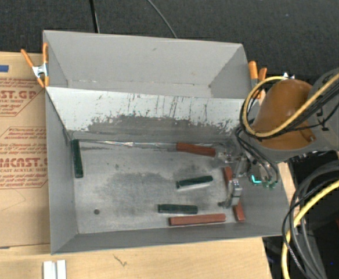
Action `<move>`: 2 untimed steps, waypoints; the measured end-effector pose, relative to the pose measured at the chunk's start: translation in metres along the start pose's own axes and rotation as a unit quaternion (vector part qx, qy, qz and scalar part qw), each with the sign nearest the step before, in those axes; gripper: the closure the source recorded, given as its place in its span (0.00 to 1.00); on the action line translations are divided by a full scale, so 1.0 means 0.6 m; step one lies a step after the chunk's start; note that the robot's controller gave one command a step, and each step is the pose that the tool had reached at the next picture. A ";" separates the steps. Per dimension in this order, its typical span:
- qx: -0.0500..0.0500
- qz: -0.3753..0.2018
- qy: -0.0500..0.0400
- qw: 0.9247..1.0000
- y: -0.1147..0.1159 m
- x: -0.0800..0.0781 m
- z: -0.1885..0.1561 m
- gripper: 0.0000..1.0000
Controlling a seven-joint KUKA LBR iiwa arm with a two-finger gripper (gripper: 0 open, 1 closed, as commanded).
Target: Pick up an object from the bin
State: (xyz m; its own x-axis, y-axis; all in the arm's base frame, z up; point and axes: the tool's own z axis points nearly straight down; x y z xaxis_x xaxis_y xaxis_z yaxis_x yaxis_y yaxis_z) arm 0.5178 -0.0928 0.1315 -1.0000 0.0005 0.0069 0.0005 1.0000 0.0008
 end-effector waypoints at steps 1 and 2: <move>0.001 0.000 -0.004 1.000 0.000 -0.003 -0.007 0.00; 0.001 -0.001 -0.004 1.000 0.001 -0.004 -0.006 0.00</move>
Offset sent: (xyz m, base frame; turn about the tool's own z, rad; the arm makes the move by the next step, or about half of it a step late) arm 0.0229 0.0200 -0.0615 -0.1006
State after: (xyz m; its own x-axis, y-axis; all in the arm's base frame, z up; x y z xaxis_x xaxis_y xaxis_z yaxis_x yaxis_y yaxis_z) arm 0.5203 -0.0924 0.1351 -1.0000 -0.0016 -0.0009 -0.0016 1.0000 -0.0003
